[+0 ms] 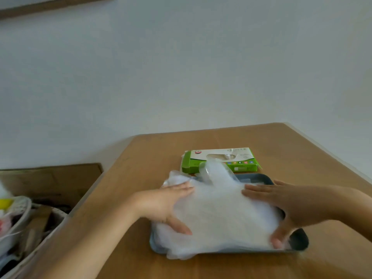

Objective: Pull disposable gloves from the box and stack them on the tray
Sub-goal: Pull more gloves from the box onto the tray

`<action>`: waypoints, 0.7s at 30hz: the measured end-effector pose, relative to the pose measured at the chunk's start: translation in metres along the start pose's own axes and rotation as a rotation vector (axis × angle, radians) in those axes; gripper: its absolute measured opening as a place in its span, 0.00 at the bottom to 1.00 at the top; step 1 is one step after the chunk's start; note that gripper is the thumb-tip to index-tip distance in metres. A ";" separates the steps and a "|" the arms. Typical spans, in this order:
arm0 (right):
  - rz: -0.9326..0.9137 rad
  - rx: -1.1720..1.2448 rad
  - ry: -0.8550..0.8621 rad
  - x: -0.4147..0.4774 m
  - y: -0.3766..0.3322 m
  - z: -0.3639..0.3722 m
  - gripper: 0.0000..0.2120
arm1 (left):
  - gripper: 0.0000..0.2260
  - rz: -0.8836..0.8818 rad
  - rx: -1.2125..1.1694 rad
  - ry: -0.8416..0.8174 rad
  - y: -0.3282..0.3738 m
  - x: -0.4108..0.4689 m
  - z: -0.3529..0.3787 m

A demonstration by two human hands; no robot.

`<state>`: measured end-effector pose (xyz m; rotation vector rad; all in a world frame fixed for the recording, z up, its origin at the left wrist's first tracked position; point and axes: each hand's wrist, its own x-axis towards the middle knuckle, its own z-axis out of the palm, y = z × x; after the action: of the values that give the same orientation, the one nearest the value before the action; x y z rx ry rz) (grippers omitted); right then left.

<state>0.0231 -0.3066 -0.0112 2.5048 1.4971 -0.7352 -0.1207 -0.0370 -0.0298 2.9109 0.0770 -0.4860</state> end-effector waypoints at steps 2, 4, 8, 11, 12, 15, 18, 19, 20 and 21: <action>0.002 0.079 0.019 0.005 0.001 -0.014 0.44 | 0.41 -0.044 -0.154 0.073 -0.004 0.000 -0.010; -0.006 0.170 0.189 0.018 0.006 -0.030 0.33 | 0.28 -0.058 -0.331 0.243 -0.007 0.008 -0.021; -0.034 0.173 0.602 0.069 0.031 -0.050 0.09 | 0.18 -0.082 -0.466 0.474 -0.020 0.045 -0.034; -0.080 0.197 0.608 0.107 0.039 -0.058 0.11 | 0.24 -0.118 -0.438 0.408 -0.028 0.075 -0.035; -0.100 0.194 0.576 0.118 0.040 -0.060 0.12 | 0.25 -0.128 -0.442 0.389 -0.029 0.085 -0.034; -0.131 0.198 0.524 0.147 0.042 -0.059 0.12 | 0.27 -0.138 -0.463 0.336 -0.029 0.105 -0.028; -0.107 0.178 0.464 0.162 0.043 -0.055 0.13 | 0.26 -0.127 -0.496 0.288 -0.029 0.118 -0.018; -0.107 0.175 0.454 0.165 0.043 -0.055 0.13 | 0.25 -0.129 -0.513 0.291 -0.030 0.119 -0.015; -0.115 0.175 0.465 0.168 0.043 -0.055 0.13 | 0.25 -0.132 -0.532 0.301 -0.032 0.122 -0.013; -0.126 0.178 0.501 0.169 0.042 -0.055 0.12 | 0.25 -0.133 -0.546 0.313 -0.034 0.123 -0.012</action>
<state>0.1431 -0.1743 -0.0483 2.9016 1.8231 -0.2667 -0.0037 0.0008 -0.0650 2.4214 0.3835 -0.0095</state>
